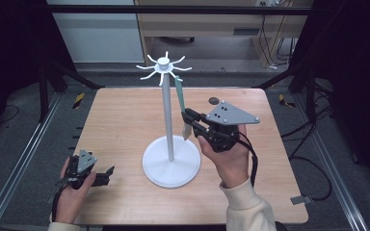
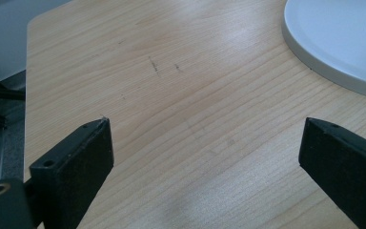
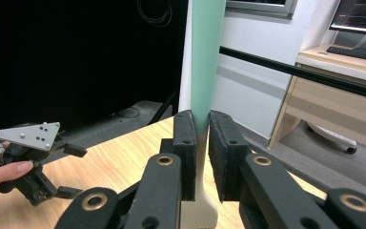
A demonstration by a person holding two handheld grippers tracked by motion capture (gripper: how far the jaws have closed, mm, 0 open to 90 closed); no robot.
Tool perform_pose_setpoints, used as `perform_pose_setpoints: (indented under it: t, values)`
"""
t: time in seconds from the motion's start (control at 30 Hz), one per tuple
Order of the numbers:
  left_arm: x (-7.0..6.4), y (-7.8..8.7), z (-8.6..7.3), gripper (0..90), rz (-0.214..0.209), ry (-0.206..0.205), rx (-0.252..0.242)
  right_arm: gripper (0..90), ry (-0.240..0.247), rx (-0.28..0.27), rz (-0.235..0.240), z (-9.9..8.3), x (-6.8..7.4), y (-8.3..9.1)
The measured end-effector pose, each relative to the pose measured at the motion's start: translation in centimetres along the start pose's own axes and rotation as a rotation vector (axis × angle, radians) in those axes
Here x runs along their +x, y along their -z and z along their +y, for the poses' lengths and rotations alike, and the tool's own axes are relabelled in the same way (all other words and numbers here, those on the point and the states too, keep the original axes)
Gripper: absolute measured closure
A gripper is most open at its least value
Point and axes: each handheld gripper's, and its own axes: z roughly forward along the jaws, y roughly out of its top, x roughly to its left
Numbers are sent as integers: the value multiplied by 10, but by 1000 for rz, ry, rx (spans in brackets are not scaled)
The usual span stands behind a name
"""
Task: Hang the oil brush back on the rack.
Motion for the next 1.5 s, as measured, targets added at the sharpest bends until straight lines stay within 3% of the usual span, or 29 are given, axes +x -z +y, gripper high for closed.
perform_pose_setpoints:
  t: [0.57,0.7,0.97,1.27,1.5]
  values:
    - [1,0,0,39,1,6,0,796,-2,5,14,0,0,2]
    - [1,0,1,40,4,9,-2,788,0,7,-1,0,-2,4]
    - [2,0,0,39,14,12,5,703,4,39,-77,-3,-14,9]
    - [2,1,-1,38,5,10,-2,500,-22,80,-179,-6,-25,8]
    - [0,0,0,37,3,2,1,404,-22,101,-236,-6,-31,10]
